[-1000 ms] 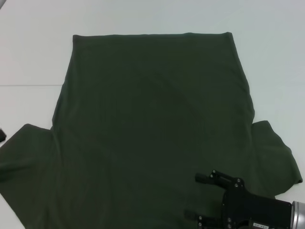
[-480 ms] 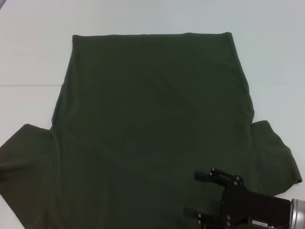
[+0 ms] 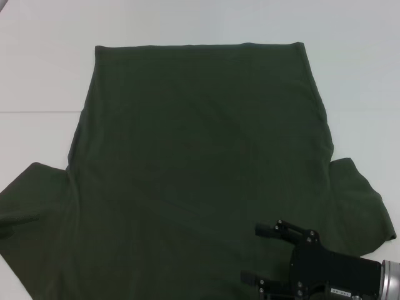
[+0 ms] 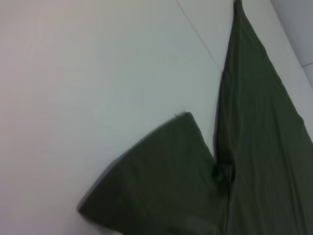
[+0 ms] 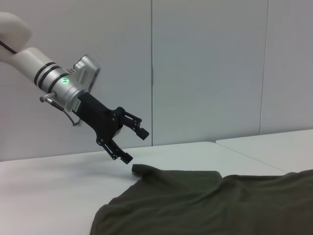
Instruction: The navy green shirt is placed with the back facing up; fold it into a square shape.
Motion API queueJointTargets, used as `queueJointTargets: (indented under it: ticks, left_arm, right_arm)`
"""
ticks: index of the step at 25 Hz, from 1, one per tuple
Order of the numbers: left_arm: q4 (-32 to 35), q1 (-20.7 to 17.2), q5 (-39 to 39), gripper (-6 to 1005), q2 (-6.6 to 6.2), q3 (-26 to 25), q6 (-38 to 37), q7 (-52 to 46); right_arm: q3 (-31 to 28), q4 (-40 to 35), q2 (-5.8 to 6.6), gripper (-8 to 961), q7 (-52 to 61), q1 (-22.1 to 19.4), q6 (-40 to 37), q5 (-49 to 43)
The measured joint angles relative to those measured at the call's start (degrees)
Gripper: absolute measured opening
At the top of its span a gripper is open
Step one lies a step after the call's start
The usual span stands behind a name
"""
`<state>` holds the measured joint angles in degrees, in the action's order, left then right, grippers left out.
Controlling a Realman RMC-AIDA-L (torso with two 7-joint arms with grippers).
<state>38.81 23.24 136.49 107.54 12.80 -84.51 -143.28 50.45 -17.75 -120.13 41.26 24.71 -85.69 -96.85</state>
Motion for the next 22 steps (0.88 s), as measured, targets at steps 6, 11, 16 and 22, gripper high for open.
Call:
queueJointTargets:
  ticks: [6,11,16,22]
  left_arm:
    - [0.03,0.49,3.45,936,-0.33,0.12,0.52,-2.72]
    - [-0.41,0.26,4.07,955,0.52,-0.94,4.00,-3.45]
    - [-0.88,0.55,3.93,956,0.60,-1.77,4.52,-3.24]
    - [-1.39,0.72,3.89,954,0.53,-1.82,5.85,-3.25]
  right_arm:
    - [0.00,0.00,-0.08,896,-0.15,-0.27,0.00,0.00]
    - [0.00,0.01,-0.11,896,-0.30,-0.31,0.00,0.00]
    - [0.00,0.13,-0.11,896,-0.31,-0.45,-0.01,0.00]
    - [0.00,0.32,-0.11,896,-0.31,-0.56,-0.01,0.00]
